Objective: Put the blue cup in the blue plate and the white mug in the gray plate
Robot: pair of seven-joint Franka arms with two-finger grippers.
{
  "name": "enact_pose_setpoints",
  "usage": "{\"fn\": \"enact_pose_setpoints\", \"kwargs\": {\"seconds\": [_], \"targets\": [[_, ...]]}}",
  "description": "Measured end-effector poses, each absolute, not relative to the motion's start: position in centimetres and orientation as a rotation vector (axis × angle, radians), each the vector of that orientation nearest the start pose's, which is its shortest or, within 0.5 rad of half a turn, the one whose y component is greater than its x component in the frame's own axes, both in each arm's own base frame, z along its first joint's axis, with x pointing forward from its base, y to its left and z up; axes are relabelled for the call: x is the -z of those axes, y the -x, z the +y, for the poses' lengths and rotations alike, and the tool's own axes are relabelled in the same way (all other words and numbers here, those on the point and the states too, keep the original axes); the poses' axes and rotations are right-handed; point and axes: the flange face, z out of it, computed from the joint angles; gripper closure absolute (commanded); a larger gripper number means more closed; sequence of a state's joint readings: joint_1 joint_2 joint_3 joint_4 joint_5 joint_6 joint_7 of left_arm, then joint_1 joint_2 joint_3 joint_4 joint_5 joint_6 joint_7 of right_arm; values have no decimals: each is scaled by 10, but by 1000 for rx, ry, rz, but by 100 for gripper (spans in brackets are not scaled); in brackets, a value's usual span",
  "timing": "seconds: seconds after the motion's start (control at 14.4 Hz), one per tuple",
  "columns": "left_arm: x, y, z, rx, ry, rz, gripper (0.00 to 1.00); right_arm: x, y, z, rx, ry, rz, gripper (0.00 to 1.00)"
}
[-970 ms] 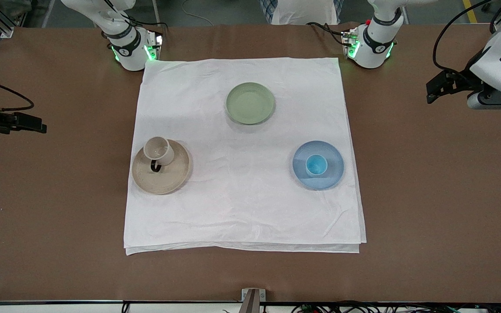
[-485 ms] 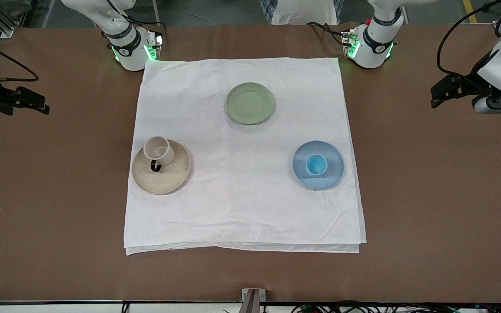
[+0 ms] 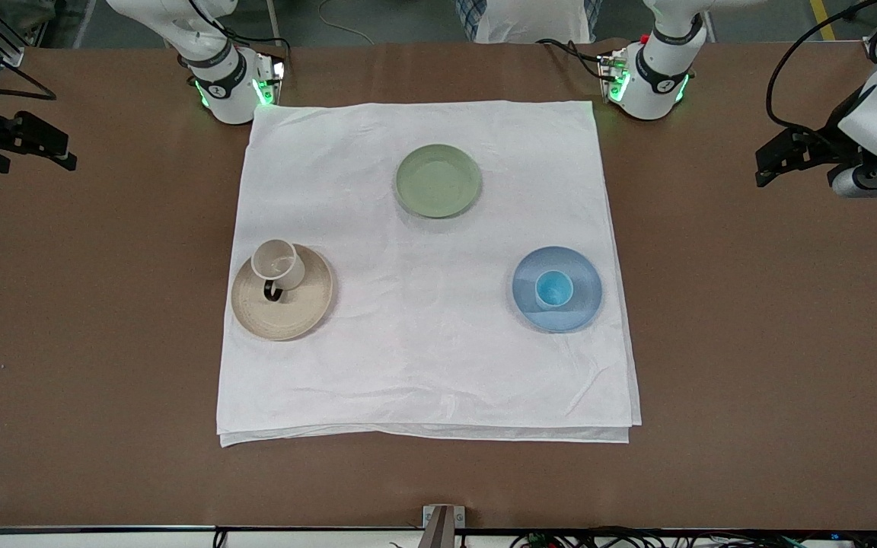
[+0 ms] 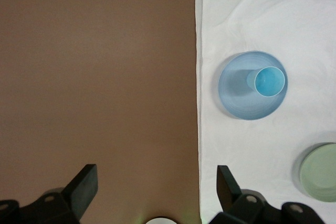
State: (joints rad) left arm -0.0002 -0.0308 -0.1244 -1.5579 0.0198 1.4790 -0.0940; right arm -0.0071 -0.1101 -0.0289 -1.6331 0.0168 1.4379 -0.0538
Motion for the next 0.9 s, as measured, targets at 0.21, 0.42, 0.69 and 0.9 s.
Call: {"fn": "enact_pose_setpoints", "kwargs": {"seconds": [0.21, 0.42, 0.69, 0.9], "targets": [[-639, -531, -65, -75, 3111, 47, 0, -641, -505, -17, -136, 3115, -31, 0], [-639, -531, -65, -77, 3111, 47, 0, -642, -505, -15, -133, 3115, -38, 0], [-639, -531, -65, -78, 3111, 47, 0, -647, -502, -12, -115, 3116, -46, 0], [-638, -530, -66, -96, 3109, 50, 0, -655, -497, -6, -91, 3117, -62, 0]]}}
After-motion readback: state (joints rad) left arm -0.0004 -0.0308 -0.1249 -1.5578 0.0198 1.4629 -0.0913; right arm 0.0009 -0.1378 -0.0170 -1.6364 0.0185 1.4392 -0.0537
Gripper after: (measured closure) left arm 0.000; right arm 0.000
